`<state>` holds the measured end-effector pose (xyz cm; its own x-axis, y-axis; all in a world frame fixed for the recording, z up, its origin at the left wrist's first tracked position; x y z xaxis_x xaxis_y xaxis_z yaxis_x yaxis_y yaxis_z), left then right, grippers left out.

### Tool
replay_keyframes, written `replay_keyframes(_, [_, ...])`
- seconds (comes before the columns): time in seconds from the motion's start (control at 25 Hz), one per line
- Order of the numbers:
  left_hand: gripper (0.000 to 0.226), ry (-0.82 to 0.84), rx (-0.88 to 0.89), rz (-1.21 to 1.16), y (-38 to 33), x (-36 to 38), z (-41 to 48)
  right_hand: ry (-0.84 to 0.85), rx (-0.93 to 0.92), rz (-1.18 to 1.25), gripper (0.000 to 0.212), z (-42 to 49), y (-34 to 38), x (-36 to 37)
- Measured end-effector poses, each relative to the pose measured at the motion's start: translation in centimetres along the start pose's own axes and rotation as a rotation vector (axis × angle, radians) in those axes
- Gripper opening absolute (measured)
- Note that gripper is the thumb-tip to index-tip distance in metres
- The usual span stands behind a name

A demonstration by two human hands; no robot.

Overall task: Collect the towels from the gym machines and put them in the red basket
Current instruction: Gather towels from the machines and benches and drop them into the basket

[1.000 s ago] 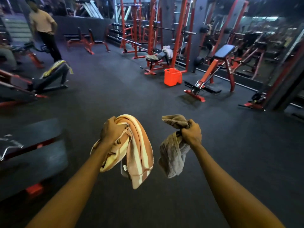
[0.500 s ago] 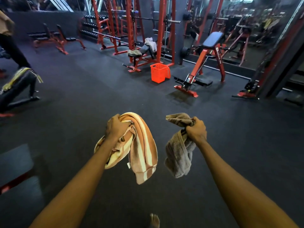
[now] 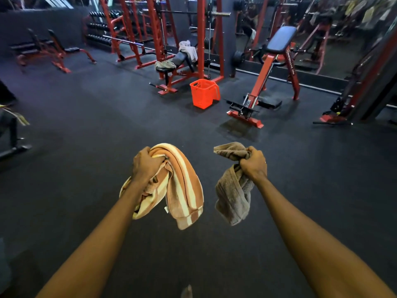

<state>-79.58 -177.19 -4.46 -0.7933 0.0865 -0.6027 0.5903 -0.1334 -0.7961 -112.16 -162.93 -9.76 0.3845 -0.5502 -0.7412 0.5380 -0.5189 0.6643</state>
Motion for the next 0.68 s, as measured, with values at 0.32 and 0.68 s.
replay_keyframes(0.32, [0.020,0.084,0.045,-0.027,-1.1,7.7,26.0,-0.027,0.056,-0.055,0.020,20.8,6.2,9.4])
replay_keyframes(0.68, [0.021,0.125,0.089,0.026,-5.6,16.1,53.1,-0.057,0.096,-0.057,0.016,45.9,12.7,17.7])
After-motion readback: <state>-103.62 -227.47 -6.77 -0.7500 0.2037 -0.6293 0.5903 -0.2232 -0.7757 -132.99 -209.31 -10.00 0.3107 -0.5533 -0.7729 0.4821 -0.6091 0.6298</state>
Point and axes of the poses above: each hand's wrist, its own z-axis towards the middle knuckle, its own x-axis out of the palm, y = z × x, the point moved 3 cm from there along z, towards the middle knuckle, and after that the axes turned 5 degrees about -z, right-handed, at the moved point
